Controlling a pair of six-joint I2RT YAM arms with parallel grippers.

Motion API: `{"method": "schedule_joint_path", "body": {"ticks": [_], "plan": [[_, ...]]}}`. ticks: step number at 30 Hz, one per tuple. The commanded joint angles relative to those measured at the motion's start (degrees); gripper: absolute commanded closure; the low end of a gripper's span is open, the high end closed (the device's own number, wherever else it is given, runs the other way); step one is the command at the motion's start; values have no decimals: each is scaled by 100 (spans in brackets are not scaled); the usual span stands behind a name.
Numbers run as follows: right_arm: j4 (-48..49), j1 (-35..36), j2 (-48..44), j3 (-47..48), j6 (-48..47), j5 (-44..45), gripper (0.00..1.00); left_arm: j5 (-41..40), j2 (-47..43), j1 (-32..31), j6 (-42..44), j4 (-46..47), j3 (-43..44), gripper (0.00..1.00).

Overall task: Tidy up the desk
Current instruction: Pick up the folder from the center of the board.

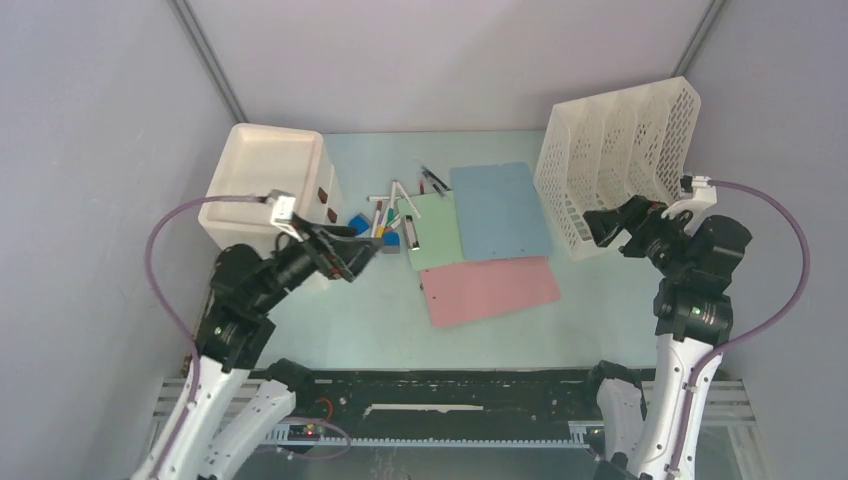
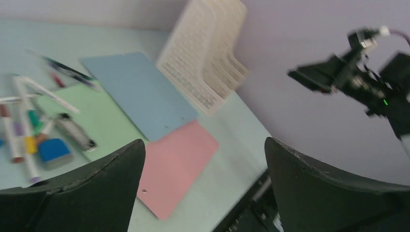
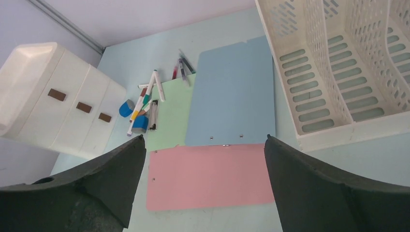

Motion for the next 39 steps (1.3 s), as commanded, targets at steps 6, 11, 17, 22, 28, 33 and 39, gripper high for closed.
{"method": "schedule_joint_path", "body": {"ticks": [6,11,17,22,28,33,39], "plan": [[411,321,8,-215,-185,-318,0,-1639,1670,-2670,352,921,48,0],[610,445,-36,-665,-1250,-1736,0,-1965,2174,-3079,-13,1716,-421,0],[-67,778,40,-781,-3001,-2655,0,-2438,2295,-3128,-390,2516,-1202,0],[-500,866,181,-782,-3634,-2886,0,-2776,2505,-3124,-667,3032,-1696,0],[-596,867,387,-796,-3775,-2712,0,-3295,2532,-3121,-759,3444,-2132,0],[-638,815,484,-822,-3860,-2593,0,-3659,2679,-3072,-1038,4127,-2634,0],[-680,823,550,-815,-3878,-2513,0,-3451,3253,-2519,-1882,4518,-2833,0]]}}
